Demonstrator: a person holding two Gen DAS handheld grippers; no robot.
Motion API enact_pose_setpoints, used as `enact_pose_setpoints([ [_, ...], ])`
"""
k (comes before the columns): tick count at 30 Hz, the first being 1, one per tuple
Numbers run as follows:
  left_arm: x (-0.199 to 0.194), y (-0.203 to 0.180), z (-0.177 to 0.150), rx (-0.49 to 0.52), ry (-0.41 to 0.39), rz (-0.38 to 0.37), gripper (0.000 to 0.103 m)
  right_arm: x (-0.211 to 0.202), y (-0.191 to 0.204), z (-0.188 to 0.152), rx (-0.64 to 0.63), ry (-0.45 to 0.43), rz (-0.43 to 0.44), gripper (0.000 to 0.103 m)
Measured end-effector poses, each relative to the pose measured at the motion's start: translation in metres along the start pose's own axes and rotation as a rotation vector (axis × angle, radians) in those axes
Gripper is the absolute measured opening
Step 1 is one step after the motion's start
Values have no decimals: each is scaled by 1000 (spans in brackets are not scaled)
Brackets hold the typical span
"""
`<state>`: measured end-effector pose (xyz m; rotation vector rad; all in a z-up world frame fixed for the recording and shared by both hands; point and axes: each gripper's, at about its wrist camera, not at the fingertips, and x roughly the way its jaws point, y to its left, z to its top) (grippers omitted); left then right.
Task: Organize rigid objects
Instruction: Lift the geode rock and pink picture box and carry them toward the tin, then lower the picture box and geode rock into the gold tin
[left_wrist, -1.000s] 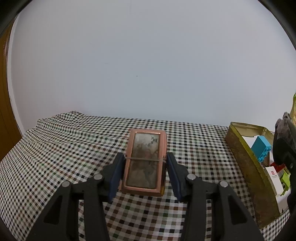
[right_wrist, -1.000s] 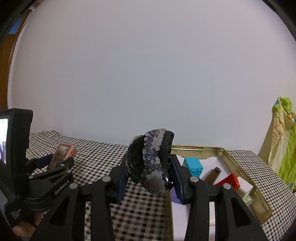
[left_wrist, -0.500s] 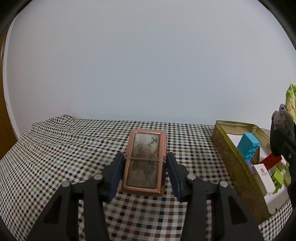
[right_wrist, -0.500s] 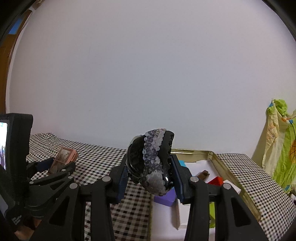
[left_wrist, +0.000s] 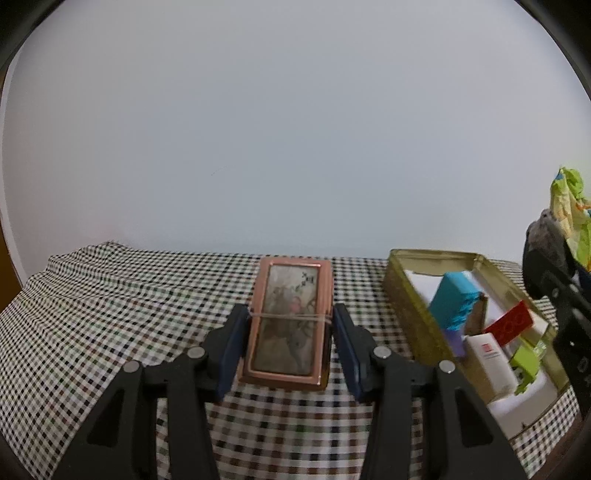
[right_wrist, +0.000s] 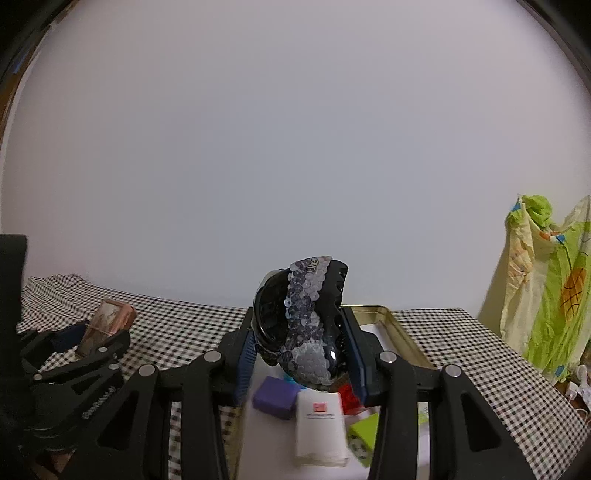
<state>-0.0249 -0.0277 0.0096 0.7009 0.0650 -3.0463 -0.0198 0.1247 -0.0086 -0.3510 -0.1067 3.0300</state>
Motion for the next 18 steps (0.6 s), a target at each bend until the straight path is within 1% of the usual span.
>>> enact_pose_setpoints([
  [5, -5, -12, 3, 15, -14, -25, 46, 3, -12, 2, 17, 2, -35, 45],
  [7, -6, -15, 4, 17, -18, -36, 46, -8, -17, 14, 24, 3, -46, 45],
  [12, -10, -28, 14, 17, -39, -63, 46, -3, -39, 24, 34, 1, -81, 45],
  [18, -13, -47, 22, 38, -59, -110, 46, 1, -57, 24, 38, -3, -130, 45],
])
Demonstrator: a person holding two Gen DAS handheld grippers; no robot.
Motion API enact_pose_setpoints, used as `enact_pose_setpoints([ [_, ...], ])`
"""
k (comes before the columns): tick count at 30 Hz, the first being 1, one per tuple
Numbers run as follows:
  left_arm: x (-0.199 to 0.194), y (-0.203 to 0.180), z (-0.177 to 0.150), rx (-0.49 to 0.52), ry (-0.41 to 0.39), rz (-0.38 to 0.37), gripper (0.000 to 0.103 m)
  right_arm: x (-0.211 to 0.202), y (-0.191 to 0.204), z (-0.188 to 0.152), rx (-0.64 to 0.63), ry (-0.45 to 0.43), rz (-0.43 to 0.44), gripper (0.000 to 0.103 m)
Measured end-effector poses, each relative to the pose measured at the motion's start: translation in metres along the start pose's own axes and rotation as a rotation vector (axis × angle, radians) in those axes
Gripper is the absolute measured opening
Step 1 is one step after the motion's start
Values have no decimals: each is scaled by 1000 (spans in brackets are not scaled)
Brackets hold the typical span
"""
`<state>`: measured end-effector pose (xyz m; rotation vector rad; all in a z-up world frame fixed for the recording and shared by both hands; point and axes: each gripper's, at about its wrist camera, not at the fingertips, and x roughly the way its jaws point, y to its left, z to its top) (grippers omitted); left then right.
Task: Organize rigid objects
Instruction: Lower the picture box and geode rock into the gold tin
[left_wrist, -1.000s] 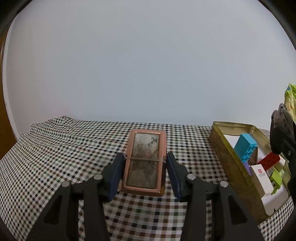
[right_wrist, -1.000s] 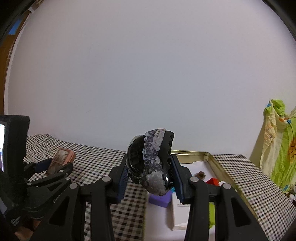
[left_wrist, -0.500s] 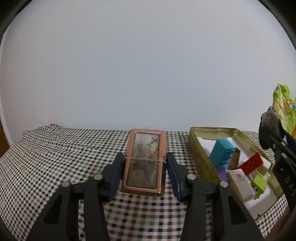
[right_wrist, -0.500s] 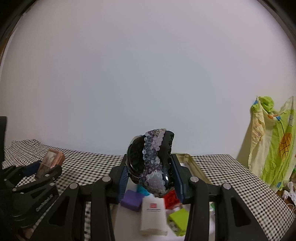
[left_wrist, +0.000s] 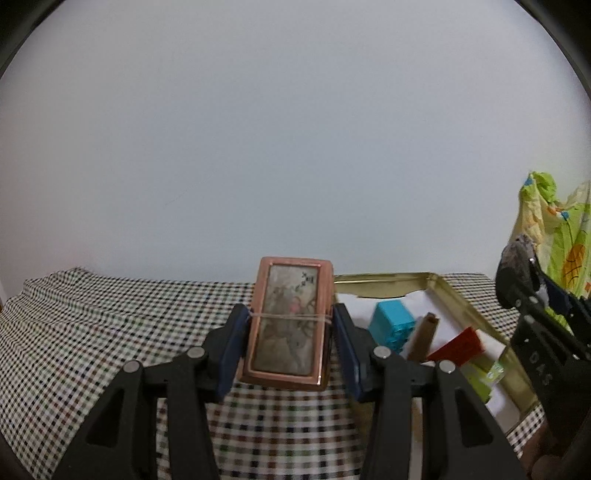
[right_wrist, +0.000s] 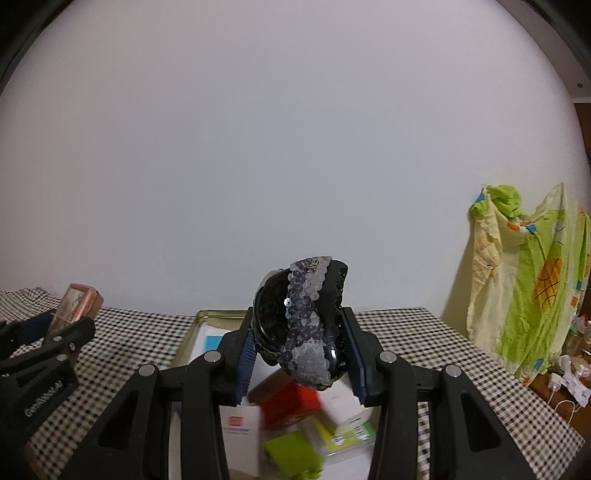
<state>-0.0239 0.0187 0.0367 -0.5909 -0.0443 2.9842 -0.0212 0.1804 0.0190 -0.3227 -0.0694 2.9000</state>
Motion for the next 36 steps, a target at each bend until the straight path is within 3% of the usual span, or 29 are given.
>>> enact_pose_setpoints([
  [16, 10, -40, 8, 30, 20, -110, 46, 40, -61, 0, 33, 26, -101, 45],
  [36, 42, -62, 6, 40, 130, -157, 46, 66, -61, -2, -8, 87, -95, 45],
])
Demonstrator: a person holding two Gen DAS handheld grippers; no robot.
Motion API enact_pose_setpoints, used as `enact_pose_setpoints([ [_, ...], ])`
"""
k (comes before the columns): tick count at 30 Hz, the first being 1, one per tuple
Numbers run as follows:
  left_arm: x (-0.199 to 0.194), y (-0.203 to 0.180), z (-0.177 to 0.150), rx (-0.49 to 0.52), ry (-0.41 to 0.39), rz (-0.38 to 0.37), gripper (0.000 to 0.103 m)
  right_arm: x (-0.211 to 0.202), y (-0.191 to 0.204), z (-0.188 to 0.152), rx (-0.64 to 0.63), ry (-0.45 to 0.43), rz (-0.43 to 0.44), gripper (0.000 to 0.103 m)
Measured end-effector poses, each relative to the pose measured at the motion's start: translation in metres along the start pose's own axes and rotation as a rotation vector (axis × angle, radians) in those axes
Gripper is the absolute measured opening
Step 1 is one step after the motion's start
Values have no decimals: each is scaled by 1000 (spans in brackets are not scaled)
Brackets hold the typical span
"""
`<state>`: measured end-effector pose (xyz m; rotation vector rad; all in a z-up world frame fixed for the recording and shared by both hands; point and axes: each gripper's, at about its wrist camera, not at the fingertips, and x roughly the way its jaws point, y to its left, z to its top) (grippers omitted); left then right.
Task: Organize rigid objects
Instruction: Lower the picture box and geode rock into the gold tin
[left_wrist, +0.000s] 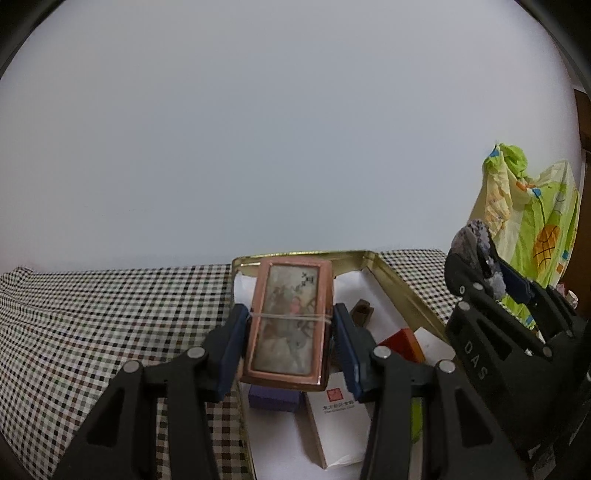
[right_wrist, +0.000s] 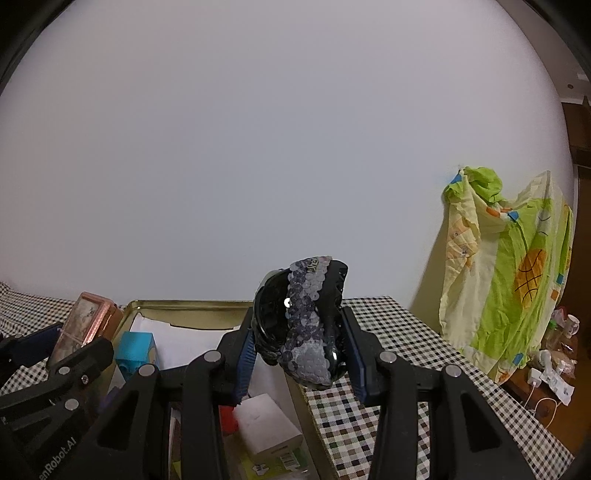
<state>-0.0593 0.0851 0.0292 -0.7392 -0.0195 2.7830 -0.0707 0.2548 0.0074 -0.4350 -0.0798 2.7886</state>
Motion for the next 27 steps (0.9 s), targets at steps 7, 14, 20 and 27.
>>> enact_pose_setpoints([
  [7, 9, -1, -2, -1, 35, 11, 46, 1, 1, -1, -9, 23, 14, 45],
  [14, 22, -14, -1, 12, 58, 26, 46, -1, 4, -4, -37, 53, 32, 45],
  [20, 31, -19, 0, 18, 87, 43, 46, 5, 10, -4, -47, 83, 54, 45],
  [27, 42, -30, 2, 39, 120, 63, 46, 11, 15, -6, -55, 129, 73, 45],
])
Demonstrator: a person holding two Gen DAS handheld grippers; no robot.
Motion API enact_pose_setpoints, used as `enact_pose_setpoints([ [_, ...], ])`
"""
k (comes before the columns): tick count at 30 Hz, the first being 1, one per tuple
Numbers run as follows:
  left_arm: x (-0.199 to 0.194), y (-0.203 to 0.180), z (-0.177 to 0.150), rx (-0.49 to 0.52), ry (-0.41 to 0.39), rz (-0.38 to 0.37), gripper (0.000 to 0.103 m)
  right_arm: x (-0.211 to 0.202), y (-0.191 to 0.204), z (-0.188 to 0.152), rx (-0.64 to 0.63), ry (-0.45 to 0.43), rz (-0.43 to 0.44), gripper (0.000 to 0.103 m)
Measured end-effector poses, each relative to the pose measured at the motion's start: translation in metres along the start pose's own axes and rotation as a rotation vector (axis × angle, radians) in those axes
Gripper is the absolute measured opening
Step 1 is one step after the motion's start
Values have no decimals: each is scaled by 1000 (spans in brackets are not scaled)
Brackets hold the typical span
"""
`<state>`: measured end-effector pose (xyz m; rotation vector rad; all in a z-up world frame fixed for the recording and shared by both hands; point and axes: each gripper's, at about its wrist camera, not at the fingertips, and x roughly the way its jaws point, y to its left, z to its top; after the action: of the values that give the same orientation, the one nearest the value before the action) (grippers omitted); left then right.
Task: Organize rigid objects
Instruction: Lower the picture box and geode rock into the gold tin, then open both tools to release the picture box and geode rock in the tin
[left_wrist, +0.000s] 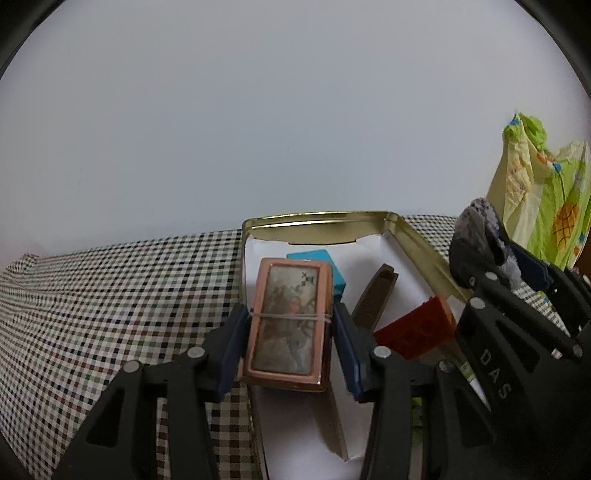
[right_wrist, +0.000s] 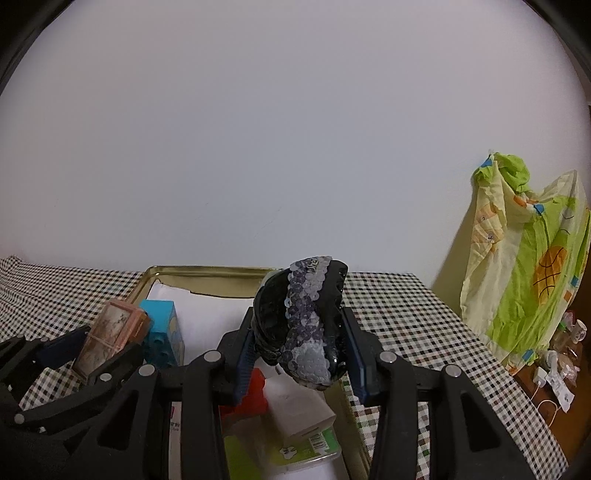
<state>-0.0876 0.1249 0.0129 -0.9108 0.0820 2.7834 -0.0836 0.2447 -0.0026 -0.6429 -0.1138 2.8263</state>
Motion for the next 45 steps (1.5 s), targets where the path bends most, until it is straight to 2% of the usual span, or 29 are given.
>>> enact_pose_setpoints([
  [10, 3, -8, 2, 25, -8, 8, 46, 8, -4, 0, 36, 61, 37, 45],
  [15, 4, -2, 1, 45, -13, 23, 46, 15, -7, 0, 90, 120, 132, 46],
  [24, 4, 2, 0, 55, -16, 29, 45, 17, -4, -1, 101, 118, 196, 46],
  [27, 4, 2, 1, 57, -16, 34, 46, 19, -7, 0, 127, 127, 247, 47],
  [30, 3, 2, 0, 72, -15, 40, 46, 24, -13, -1, 184, 151, 357, 47],
  [31, 5, 0, 0, 82, -11, 38, 47, 27, -16, -1, 215, 169, 423, 48],
  [32, 5, 0, 1, 89, -2, 29, 49, 31, -17, -2, 251, 191, 494, 49],
  [33, 5, 1, 1, 89, 4, 21, 59, 33, -18, -2, 281, 205, 538, 50],
  [34, 5, 2, 2, 84, 6, 16, 73, 32, -18, -1, 290, 204, 539, 54],
  [35, 2, 4, 3, 71, 1, 6, 79, 30, -19, 0, 280, 188, 511, 58],
  [36, 0, 6, 3, 56, -10, -3, 92, 25, -18, 1, 263, 165, 471, 61],
  [38, -5, 9, 4, 39, -30, -13, 103, 16, -18, 4, 235, 110, 408, 70],
  [41, -8, 9, 3, 44, -46, -17, 102, 5, -22, 8, 248, 37, 375, 80],
  [45, -12, 11, 1, 49, -73, -16, 102, -8, -26, 8, 275, -40, 312, 85],
])
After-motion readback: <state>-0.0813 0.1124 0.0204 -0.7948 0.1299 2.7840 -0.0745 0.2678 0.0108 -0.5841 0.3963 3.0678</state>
